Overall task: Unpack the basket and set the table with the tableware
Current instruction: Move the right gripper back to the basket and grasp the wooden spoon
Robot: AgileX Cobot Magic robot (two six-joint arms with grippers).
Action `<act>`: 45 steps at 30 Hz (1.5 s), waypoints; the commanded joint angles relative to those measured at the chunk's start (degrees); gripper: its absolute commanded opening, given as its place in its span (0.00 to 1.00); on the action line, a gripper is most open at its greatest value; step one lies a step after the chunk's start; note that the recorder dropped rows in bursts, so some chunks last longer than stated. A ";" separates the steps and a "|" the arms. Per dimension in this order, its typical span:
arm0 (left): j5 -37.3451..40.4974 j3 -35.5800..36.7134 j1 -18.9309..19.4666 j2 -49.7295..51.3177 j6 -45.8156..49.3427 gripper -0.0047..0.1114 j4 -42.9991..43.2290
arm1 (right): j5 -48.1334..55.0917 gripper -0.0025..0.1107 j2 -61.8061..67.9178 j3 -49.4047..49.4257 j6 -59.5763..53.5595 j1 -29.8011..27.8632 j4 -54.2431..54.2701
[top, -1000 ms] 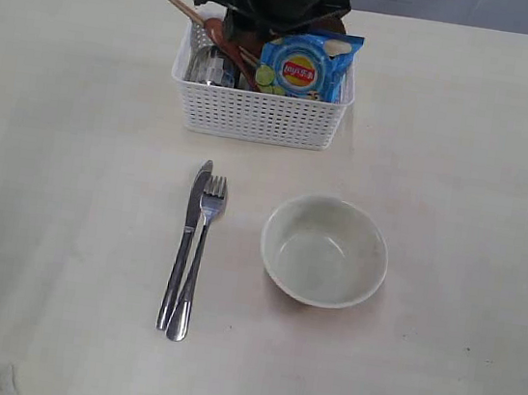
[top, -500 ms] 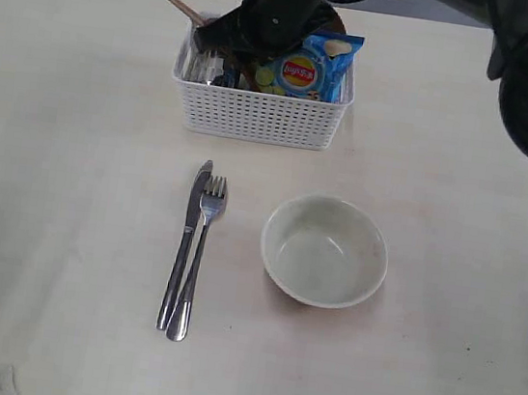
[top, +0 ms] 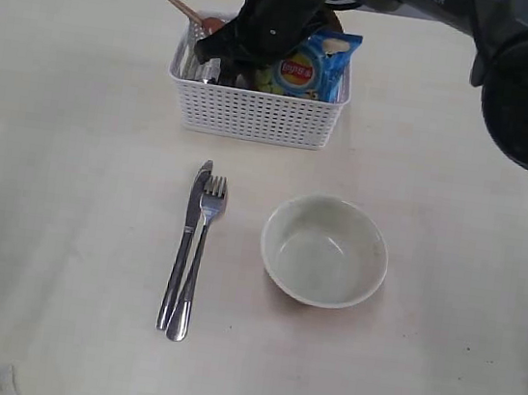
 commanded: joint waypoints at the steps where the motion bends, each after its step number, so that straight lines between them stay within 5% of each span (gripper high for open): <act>1: -0.76 0.29 -0.06 -0.10 0.08 0.33 -0.42 | -0.15 0.18 0.67 -0.09 -1.41 -0.05 -0.06; 4: -0.76 0.29 -0.06 -0.10 0.08 0.33 -0.42 | 0.55 0.02 0.56 -0.09 -2.19 -0.05 -0.06; 17: -0.76 0.29 -0.06 -0.10 0.08 0.33 -0.42 | 2.38 0.02 -4.70 -0.09 -5.83 -0.05 1.22; 22: -0.76 0.29 -0.06 -0.10 0.08 0.33 -0.42 | 2.80 0.37 -3.10 -0.09 -10.20 -0.05 4.78; 35: -0.76 0.29 -0.06 -0.10 0.22 0.33 -0.42 | -0.50 0.38 0.26 -0.09 -10.39 -0.05 5.53; 38: -0.76 0.29 -0.06 -0.10 0.22 0.33 -0.42 | -0.61 0.32 0.54 -0.09 -10.53 -0.05 5.82; 43: -0.76 0.29 -0.06 -0.10 0.22 0.33 -0.42 | -0.40 0.04 0.62 -0.09 -10.53 -0.05 5.82; 45: -0.76 0.29 -0.06 -0.10 0.22 0.33 -0.42 | -0.40 0.02 0.62 -0.09 -10.53 -0.05 5.82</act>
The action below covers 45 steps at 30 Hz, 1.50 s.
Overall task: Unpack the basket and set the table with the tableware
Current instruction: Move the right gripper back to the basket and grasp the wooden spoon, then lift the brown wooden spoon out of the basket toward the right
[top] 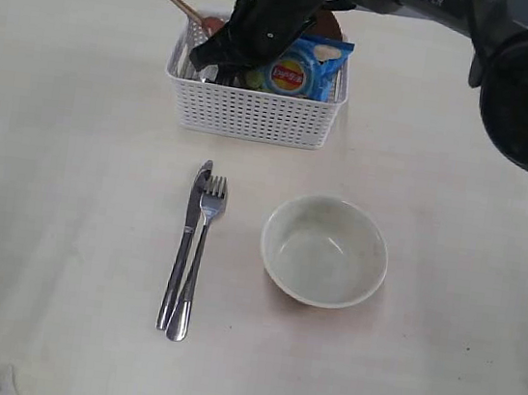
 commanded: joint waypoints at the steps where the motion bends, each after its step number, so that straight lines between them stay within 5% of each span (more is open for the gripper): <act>1: -0.76 0.29 -0.06 -0.10 0.13 0.33 -0.28 | -0.42 0.02 0.54 -0.06 -0.43 -0.05 0.76; 19: -0.76 0.29 -0.06 -0.10 0.13 0.33 -0.28 | -4.05 0.02 -3.13 -0.06 0.73 -0.05 2.00; 21: -0.76 0.29 -0.06 -0.10 0.13 0.33 -0.28 | -4.72 0.09 -3.13 -0.06 0.73 -0.05 4.05; 27: -0.76 0.29 -0.06 -0.10 0.13 0.33 -0.28 | -8.73 0.52 -2.99 -0.06 0.93 0.06 6.54; 45: -0.76 0.29 -0.06 -0.10 0.13 0.33 -0.28 | -9.40 0.48 0.14 -0.06 7.38 -0.07 0.84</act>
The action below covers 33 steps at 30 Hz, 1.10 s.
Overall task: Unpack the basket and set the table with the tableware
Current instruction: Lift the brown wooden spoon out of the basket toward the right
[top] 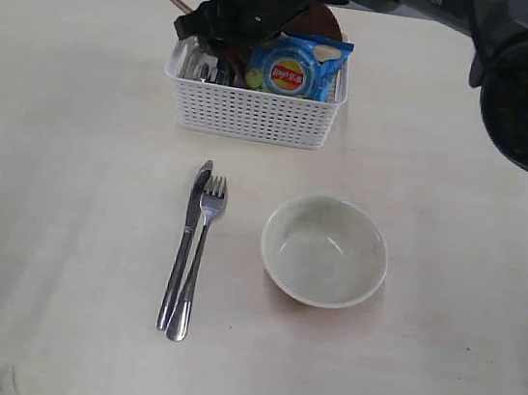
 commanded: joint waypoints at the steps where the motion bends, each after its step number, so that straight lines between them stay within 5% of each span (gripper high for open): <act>1: -0.76 0.29 -0.06 -0.10 0.13 0.33 -0.28 | -0.67 0.48 0.69 -0.06 1.96 -0.18 -2.09; 9: -0.76 0.29 -0.06 -0.10 0.13 0.33 -0.28 | -1.28 0.45 2.01 -0.06 1.96 0.39 -1.20; 17: -0.76 0.29 -0.06 -0.10 0.13 0.33 -0.28 | -1.05 0.02 2.14 -0.06 1.96 0.48 -1.20; 33: -0.76 0.29 -0.06 -0.10 0.13 0.33 -0.28 | 2.16 0.02 -4.88 -0.06 1.44 0.48 -1.77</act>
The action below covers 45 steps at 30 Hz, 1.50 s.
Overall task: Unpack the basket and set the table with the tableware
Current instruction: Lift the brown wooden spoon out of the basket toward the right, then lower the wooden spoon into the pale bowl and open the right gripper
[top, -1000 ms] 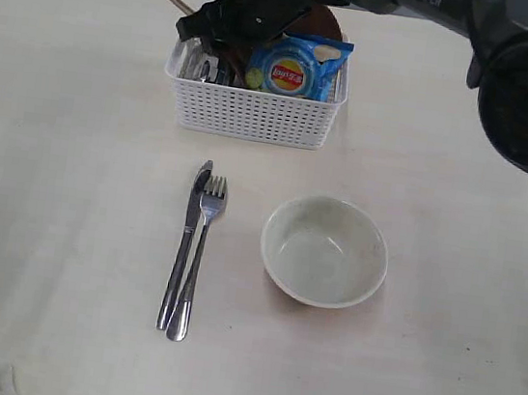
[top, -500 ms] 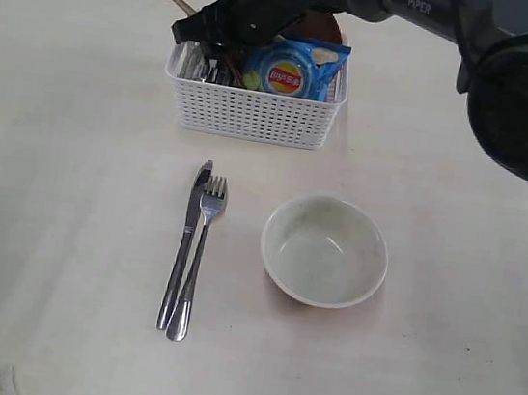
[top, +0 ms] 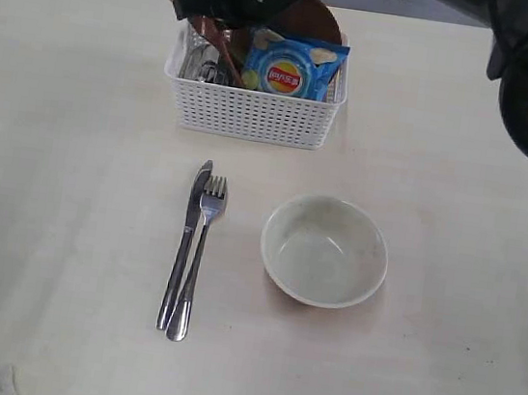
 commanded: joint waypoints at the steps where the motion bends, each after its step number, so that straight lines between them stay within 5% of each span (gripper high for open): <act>1: -0.76 0.29 -0.06 -0.10 0.13 0.33 -0.28 | 1.92 0.02 -2.77 0.04 -0.91 0.02 -0.20; 20: -0.30 0.29 -0.06 -0.10 0.22 0.33 0.21 | 6.94 0.02 -13.07 0.04 -1.43 0.02 -4.30; 29: -0.30 0.29 -0.06 -0.10 0.22 0.33 0.85 | 20.61 0.02 -21.22 0.32 -1.43 0.02 -11.52; 35: 0.06 0.29 -0.06 -0.10 0.22 0.33 0.99 | 17.91 0.02 -35.39 20.19 0.14 0.02 -11.07; 40: 0.06 0.29 -0.06 -0.10 0.22 0.33 0.88 | 30.74 0.02 -46.82 33.85 -3.50 0.02 -11.53; 45: 0.30 0.29 -0.06 -0.10 0.22 0.33 0.86 | 31.45 0.02 -48.88 42.53 -4.35 0.02 -9.66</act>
